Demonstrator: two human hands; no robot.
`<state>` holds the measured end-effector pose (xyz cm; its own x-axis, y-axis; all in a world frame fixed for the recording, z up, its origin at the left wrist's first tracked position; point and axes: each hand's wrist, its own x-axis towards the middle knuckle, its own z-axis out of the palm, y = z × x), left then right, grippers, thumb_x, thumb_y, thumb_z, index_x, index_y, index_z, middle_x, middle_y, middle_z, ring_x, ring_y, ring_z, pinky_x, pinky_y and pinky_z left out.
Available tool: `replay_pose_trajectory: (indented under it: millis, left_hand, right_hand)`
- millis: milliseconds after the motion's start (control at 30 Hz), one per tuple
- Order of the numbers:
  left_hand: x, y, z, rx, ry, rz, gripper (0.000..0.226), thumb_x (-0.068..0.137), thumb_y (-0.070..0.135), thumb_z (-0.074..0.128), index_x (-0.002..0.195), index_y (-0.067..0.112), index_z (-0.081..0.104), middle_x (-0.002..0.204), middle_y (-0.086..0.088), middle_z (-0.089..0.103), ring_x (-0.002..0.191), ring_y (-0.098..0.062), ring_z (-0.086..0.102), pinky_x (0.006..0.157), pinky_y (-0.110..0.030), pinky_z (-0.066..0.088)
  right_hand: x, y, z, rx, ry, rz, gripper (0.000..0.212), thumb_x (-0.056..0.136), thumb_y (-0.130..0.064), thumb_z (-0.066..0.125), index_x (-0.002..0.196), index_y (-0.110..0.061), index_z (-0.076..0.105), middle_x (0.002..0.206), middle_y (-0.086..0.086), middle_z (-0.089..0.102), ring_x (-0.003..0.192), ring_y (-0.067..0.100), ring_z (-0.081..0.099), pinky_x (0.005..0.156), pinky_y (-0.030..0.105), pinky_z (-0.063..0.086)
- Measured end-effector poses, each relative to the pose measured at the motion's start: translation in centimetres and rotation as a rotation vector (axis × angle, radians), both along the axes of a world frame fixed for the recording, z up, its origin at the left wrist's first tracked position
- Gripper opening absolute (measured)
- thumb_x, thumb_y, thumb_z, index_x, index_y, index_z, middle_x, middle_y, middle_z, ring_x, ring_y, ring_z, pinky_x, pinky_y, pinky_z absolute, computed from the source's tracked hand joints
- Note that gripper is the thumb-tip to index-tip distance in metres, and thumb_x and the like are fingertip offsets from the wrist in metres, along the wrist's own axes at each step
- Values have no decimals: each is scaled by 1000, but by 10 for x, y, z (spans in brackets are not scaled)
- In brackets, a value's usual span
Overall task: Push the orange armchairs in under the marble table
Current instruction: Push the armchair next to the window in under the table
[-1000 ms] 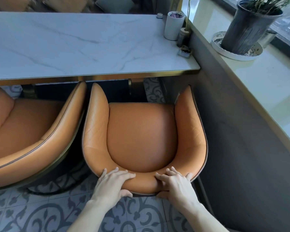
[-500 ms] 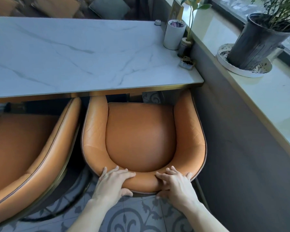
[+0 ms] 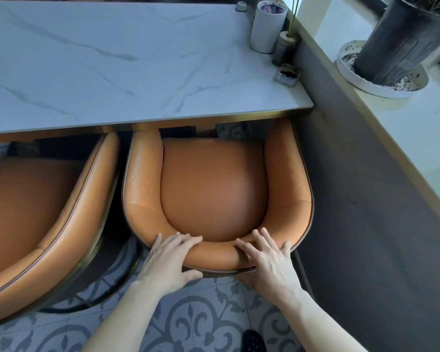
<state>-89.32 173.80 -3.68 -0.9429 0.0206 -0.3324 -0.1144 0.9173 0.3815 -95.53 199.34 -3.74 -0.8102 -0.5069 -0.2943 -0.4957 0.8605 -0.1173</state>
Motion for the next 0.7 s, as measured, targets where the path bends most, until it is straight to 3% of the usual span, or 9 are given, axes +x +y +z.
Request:
replay_pose_trajectory:
  millis: [67,133,233,433,600,700]
  left_hand:
    - [5,-3,-5,-46,-1,-49,91,78,74,60,152,45,17,160,11,25,149,-11,7,122,-48,-2]
    - [7,-3,-9,-77,-8,-66,88,79,77,53,152,46,16,161,10,23,150,-12,3,122,-46,-6]
    - [7,1,-10,-66,-11,-22,77,84,71,53,150,46,23,160,10,26,149,-12,10,123,-40,-2]
    - [15,11,-16,-78,50,40,73,82,68,54,148,44,32,154,10,38,146,-10,22,121,-35,3]
    - [9,23,-15,-95,41,63,77,78,74,46,148,45,32,152,10,41,145,-10,26,120,-33,4]
    - [5,37,-16,-98,50,78,81,75,79,33,148,44,33,151,9,43,144,-11,28,122,-36,8]
  right_hand:
    - [-4,7,-6,98,-9,33,113,61,-73,83,155,-37,34,159,18,41,153,41,27,107,83,17]
    - [-12,15,-9,135,-8,44,111,63,-64,88,156,-37,33,156,18,45,151,42,30,106,85,14]
    - [-23,23,-7,96,-28,56,90,80,-32,83,155,-37,33,148,13,52,146,39,36,101,76,35]
    - [-28,28,-21,62,-45,63,82,66,-8,89,138,-32,59,122,18,67,126,44,59,81,77,46]
    - [-39,36,-29,97,-89,81,90,55,-35,100,135,-39,60,122,15,70,127,39,60,82,77,47]
    - [-50,48,-27,48,-42,109,84,76,-40,88,148,-41,45,142,15,58,145,39,42,98,78,35]
